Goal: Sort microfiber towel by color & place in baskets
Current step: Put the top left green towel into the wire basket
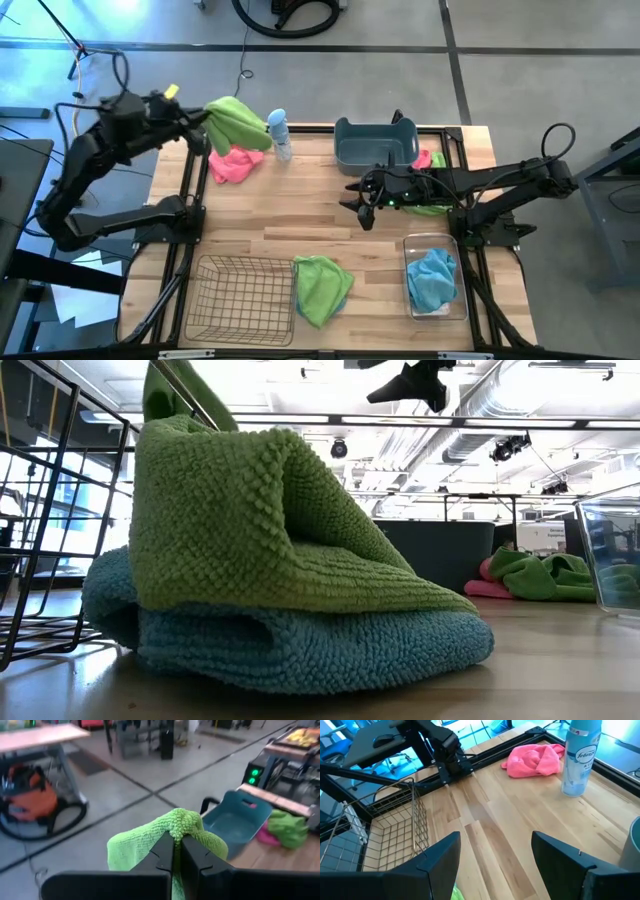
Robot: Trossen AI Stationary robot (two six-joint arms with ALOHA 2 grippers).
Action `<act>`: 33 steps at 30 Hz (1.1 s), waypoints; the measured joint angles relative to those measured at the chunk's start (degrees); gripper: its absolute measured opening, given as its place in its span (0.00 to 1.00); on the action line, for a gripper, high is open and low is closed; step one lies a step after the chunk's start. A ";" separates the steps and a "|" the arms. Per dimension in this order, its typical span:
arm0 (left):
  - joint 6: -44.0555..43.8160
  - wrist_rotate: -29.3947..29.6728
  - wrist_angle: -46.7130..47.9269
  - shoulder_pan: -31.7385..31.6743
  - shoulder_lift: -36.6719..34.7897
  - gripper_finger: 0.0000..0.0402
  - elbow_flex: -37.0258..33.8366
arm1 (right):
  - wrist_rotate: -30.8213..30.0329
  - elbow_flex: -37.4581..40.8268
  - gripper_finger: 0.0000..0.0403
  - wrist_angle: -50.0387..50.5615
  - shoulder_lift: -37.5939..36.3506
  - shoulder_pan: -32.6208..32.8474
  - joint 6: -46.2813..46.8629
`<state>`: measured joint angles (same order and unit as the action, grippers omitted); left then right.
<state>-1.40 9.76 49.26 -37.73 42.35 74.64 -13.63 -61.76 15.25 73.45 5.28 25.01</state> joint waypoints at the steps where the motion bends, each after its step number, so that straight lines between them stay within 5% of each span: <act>1: 0.59 0.00 0.02 0.41 0.37 0.00 1.29 | -0.02 0.00 0.60 0.00 -0.02 0.00 -0.02; 8: 3.05 -0.51 0.14 3.07 1.61 0.00 6.14 | -0.36 0.00 0.60 -0.01 -0.01 0.00 0.66; 18: -3.66 -7.50 -1.69 9.92 1.62 0.00 0.28 | -0.88 0.00 0.60 -0.04 -0.02 0.02 2.69; 33: -18.17 -8.60 -9.57 35.68 2.97 0.00 -3.66 | -0.78 -0.02 0.60 2.88 -1.44 0.02 -0.38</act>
<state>-19.57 1.16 39.69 -2.04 45.32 70.98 -14.41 -61.78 18.13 72.01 5.30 24.64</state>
